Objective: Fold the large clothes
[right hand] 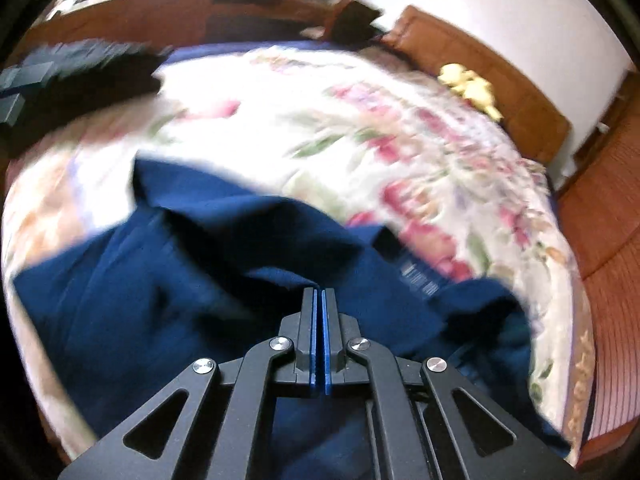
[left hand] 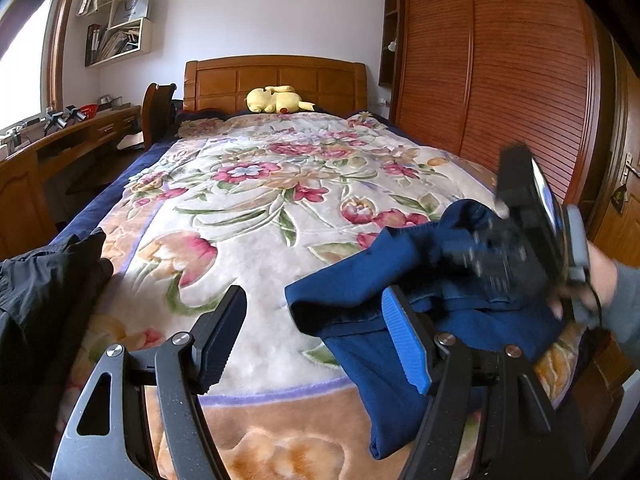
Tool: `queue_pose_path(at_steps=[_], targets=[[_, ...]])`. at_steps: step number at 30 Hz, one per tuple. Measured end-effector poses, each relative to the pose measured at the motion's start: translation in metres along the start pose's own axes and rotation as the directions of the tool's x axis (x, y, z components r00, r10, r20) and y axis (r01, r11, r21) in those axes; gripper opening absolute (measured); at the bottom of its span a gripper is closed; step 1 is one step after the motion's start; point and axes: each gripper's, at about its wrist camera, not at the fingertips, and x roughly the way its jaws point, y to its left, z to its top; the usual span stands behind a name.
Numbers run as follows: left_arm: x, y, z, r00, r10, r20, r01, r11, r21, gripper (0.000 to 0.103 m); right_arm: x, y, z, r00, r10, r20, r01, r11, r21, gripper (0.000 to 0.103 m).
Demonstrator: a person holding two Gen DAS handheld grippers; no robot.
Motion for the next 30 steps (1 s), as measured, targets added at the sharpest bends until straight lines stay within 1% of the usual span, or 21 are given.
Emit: queue_pose_path(at_steps=[1, 3, 5, 6, 7, 9, 10, 11, 12, 13, 15, 18, 22, 23, 26, 30], targets=[[0.000, 0.000, 0.000, 1.000, 0.001, -0.001, -0.001, 1.000, 0.002, 0.071, 0.002, -0.008, 0.007, 1.000, -0.019, 0.016, 0.019, 1.000, 0.017, 0.002], [0.001, 0.000, -0.001, 1.000, 0.004, -0.004, -0.004, 1.000, 0.004, 0.071, 0.009, -0.024, 0.022, 0.996, -0.082, 0.034, 0.081, 0.996, 0.046, 0.002], [0.002, 0.000, -0.001, 1.000, 0.005, -0.008, -0.005, 1.000, 0.006, 0.071, 0.019, -0.042, 0.035, 0.986, -0.167, 0.021, 0.164, 0.981, 0.101, 0.002], [0.003, -0.001, -0.001, 1.000, 0.005, -0.010, -0.005, 1.000, 0.008, 0.071, 0.024, -0.051, 0.040, 0.982, -0.187, 0.011, 0.183, 0.973, 0.141, 0.003], [0.003, -0.002, -0.002, 1.000, 0.004, -0.011, -0.004, 1.000, 0.010, 0.071, 0.026, -0.056, 0.044, 0.983, -0.182, 0.001, 0.179, 0.969, 0.169, 0.007], [0.005, -0.006, -0.001, 1.000, 0.002, -0.013, -0.002, 1.000, 0.015, 0.071, 0.027, -0.062, 0.047, 0.981, -0.196, -0.011, 0.194, 0.957, 0.216, 0.019], [0.005, -0.007, -0.002, 1.000, 0.000, -0.016, 0.000, 1.000, 0.019, 0.071, 0.025, -0.062, 0.046, 0.983, -0.185, -0.002, 0.180, 0.955, 0.234, 0.023], [0.006, -0.008, -0.002, 1.000, -0.001, -0.017, 0.002, 1.000, 0.023, 0.071, 0.022, -0.060, 0.044, 0.987, -0.159, 0.012, 0.151, 0.957, 0.249, 0.033], [0.007, -0.009, -0.001, 1.000, -0.002, -0.019, 0.002, 1.000, 0.025, 0.071, 0.020, -0.059, 0.041, 0.991, -0.135, 0.021, 0.125, 0.959, 0.255, 0.041], [0.007, -0.009, -0.001, 1.000, -0.002, -0.020, 0.003, 1.000, 0.027, 0.071, 0.018, -0.056, 0.037, 0.993, -0.116, 0.024, 0.107, 0.962, 0.252, 0.043], [0.007, -0.011, -0.002, 1.000, -0.002, -0.021, 0.002, 0.999, 0.032, 0.071, 0.017, -0.049, 0.025, 0.996, -0.082, 0.018, 0.076, 0.969, 0.233, 0.044], [0.008, -0.012, -0.002, 1.000, 0.001, -0.023, 0.000, 0.999, 0.033, 0.071, 0.011, -0.032, 0.008, 1.000, 0.002, 0.006, -0.003, 0.979, 0.202, 0.044], [0.010, -0.012, -0.003, 0.999, 0.006, -0.031, -0.005, 1.000, 0.029, 0.071, 0.005, 0.000, -0.017, 0.995, 0.099, -0.010, -0.096, 0.982, 0.161, 0.044], [0.010, -0.013, -0.003, 0.999, 0.007, -0.034, -0.006, 1.000, 0.030, 0.071, 0.004, 0.002, -0.023, 0.993, 0.117, -0.015, -0.113, 0.982, 0.153, 0.044], [0.012, -0.015, -0.003, 0.999, 0.008, -0.040, -0.006, 0.999, 0.036, 0.071, -0.001, 0.012, -0.038, 0.987, 0.160, -0.018, -0.156, 0.978, 0.139, 0.044], [0.018, -0.020, -0.004, 0.998, 0.003, -0.059, 0.000, 0.999, 0.043, 0.071, -0.007, 0.002, -0.062, 0.983, 0.185, 0.002, -0.183, 0.968, 0.170, 0.044]])
